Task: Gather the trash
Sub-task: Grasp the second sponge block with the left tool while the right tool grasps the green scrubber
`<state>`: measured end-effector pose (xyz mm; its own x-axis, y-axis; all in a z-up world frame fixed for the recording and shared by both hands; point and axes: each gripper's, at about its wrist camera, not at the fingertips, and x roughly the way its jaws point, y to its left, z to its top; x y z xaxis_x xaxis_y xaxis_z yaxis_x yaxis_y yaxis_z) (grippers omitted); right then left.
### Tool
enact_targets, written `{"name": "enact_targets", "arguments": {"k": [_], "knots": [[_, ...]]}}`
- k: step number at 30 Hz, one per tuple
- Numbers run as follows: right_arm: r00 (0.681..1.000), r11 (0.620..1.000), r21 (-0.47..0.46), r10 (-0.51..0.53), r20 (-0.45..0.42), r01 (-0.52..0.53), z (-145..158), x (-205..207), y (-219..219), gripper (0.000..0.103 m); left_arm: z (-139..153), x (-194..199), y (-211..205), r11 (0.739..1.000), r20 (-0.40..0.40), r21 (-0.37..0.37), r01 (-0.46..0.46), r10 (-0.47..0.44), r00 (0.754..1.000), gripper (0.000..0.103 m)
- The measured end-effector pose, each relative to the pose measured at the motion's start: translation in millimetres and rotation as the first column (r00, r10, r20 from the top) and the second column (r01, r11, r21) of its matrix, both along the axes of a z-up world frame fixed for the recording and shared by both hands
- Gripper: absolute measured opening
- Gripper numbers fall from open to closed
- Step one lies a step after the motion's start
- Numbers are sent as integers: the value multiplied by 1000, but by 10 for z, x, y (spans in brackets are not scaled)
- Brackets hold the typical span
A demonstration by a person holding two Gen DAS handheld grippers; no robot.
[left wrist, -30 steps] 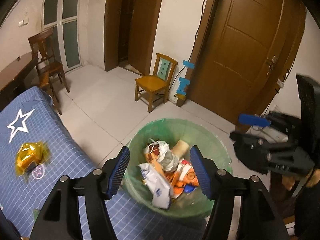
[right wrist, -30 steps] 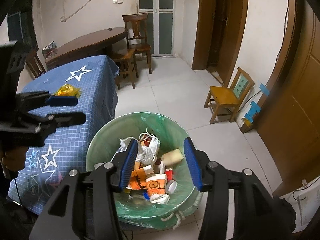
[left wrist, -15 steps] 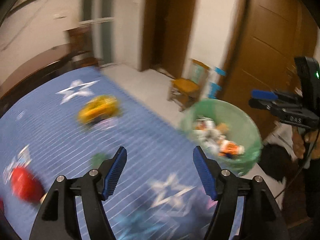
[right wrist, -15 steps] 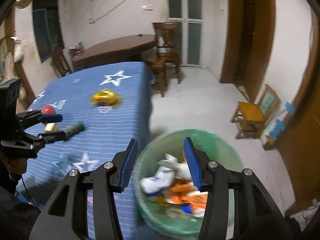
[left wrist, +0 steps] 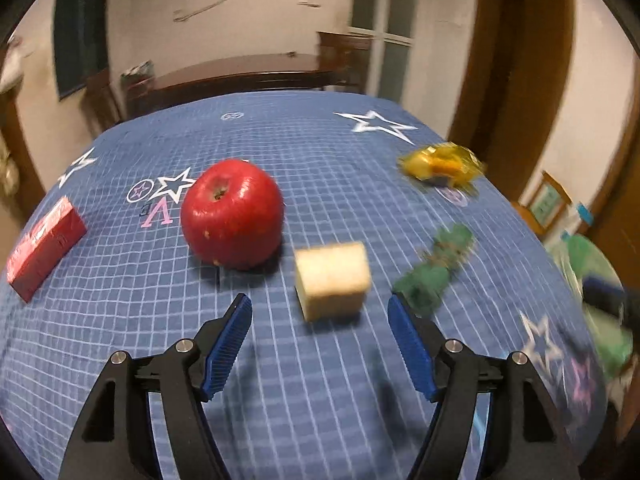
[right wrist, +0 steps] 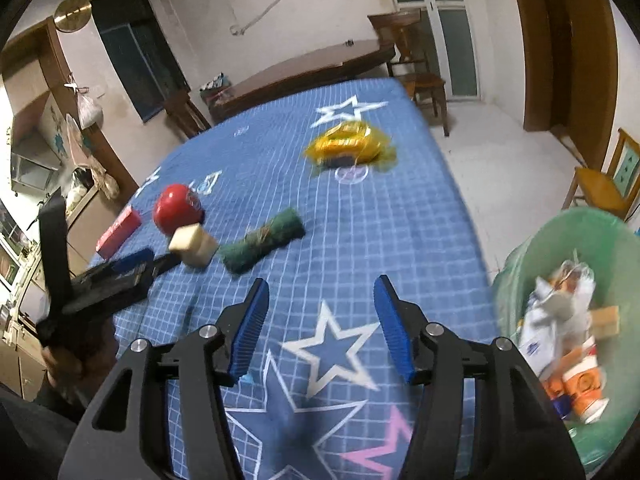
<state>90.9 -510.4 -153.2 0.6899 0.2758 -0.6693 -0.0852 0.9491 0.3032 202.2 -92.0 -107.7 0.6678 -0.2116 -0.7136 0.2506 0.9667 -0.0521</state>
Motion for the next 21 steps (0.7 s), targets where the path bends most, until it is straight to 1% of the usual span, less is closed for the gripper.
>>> {"name": "enact_targets", "arguments": {"k": [2, 3, 4, 5, 6, 7, 8, 10, 11, 14, 16, 18, 21], "knots": [[1000, 1000, 3, -1, -16, 1, -57, 0, 23, 53, -51, 122, -27, 999, -43, -13, -34, 33, 999, 71], [1000, 1000, 7, -6, -22, 6, -73, 6, 25, 53, -81, 193, -116, 999, -57, -8, -47, 46, 997, 69], [1000, 1000, 11, -11, -26, 12, -83, 10, 27, 53, -114, 227, -140, 998, -64, 2, -65, 65, 996, 63], [1000, 1000, 13, -12, -28, 12, -89, 21, 27, 53, -141, 257, -145, 997, -72, -3, -75, 74, 995, 60], [1000, 1000, 11, -9, -30, 10, -93, 33, 40, 53, -166, 271, -167, 997, -78, -10, -78, 77, 994, 59], [1000, 1000, 7, -5, -31, 5, -91, 40, 61, 53, -188, 279, -168, 996, -84, -18, -84, 82, 993, 53], [1000, 1000, 4, 1, -30, -1, -92, 49, 92, 53, -199, 296, -151, 995, -97, -53, -83, 77, 992, 44], [999, 1000, -5, 25, -27, -25, -82, 94, 217, 53, -208, 305, -173, 993, -107, -78, -91, 83, 991, 42], [999, 999, -9, 32, -24, -32, -81, 132, 290, 53, -206, 287, -175, 992, -104, -80, -94, 85, 991, 41], [998, 998, -1, 58, -20, -58, -47, 252, 467, 53, -98, 109, -41, 991, -63, -92, -102, 97, 993, 40], [998, 998, 0, 64, -25, -64, -46, 344, 577, 52, 8, -58, 145, 986, -9, -99, -133, 133, 991, 40], [998, 999, 15, 49, -44, -48, -74, 482, 692, 52, 85, -160, 347, 978, 20, -113, -175, 178, 984, 40], [995, 999, 36, -1, -97, 4, -154, 678, 825, 54, 174, -240, 641, 960, 33, -141, -242, 248, 968, 40]]}}
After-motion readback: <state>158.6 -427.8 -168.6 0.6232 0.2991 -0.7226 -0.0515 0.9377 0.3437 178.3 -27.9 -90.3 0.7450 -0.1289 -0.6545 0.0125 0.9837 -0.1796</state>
